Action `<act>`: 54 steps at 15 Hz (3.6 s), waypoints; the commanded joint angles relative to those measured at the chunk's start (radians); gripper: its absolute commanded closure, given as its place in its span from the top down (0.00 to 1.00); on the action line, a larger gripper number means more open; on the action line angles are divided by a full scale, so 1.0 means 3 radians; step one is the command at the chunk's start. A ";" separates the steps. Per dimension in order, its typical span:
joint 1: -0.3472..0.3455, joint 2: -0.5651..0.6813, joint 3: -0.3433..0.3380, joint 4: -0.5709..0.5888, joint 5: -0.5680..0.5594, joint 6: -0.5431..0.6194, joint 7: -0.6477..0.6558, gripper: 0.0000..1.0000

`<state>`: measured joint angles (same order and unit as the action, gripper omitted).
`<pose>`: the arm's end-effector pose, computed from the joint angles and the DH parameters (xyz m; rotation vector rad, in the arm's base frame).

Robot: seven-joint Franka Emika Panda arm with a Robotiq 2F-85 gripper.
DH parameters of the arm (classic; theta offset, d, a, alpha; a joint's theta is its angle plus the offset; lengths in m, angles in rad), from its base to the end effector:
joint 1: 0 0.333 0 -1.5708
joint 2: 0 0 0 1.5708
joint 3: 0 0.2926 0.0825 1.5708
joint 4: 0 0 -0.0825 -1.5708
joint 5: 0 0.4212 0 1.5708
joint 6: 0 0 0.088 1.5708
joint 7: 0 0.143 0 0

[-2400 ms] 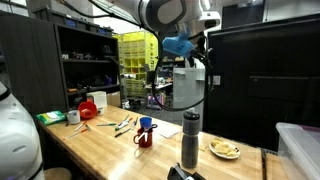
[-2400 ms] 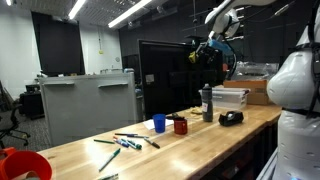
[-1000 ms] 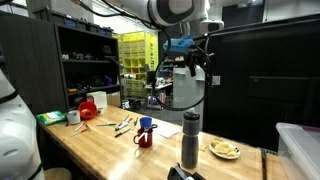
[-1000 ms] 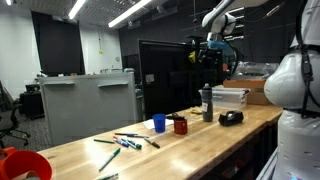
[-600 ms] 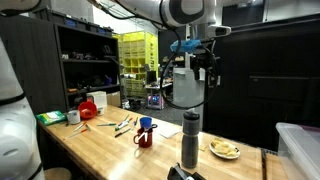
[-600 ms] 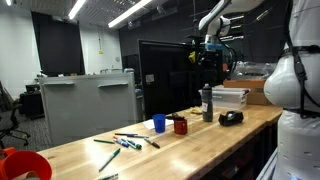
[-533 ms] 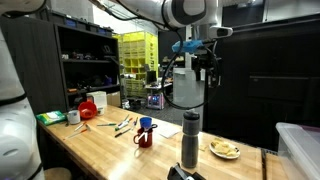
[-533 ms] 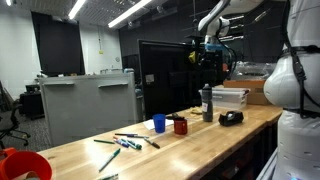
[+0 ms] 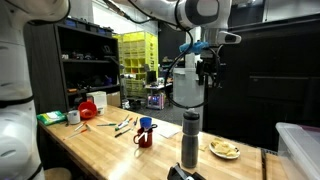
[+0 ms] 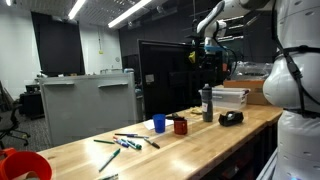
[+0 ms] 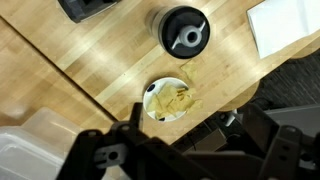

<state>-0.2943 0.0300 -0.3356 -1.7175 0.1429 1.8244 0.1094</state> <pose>0.5110 -0.3499 0.4964 -2.8104 1.1376 -0.1660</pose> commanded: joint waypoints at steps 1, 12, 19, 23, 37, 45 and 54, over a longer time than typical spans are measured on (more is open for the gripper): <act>-0.0103 0.0263 -0.0020 0.0487 0.0232 -0.0422 0.0109 1.00; -0.0507 0.0944 -0.0019 0.1623 0.0844 -0.1111 0.0364 1.00; -0.0627 0.1203 0.0022 0.1929 0.0736 -0.1314 0.0431 1.00; -0.0643 0.1322 0.0036 0.2025 0.0648 -0.1734 0.0409 1.00; -0.0906 0.1834 0.0135 0.2632 0.0717 -0.2399 0.0434 1.00; -0.0859 0.1924 0.0122 0.2727 0.0410 -0.2086 -0.0128 1.00; -0.0467 0.1260 0.0108 0.1566 -0.0507 -0.0984 -0.0931 1.00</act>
<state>-0.4826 0.5443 -0.2975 -1.0496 0.0587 1.4350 -0.1100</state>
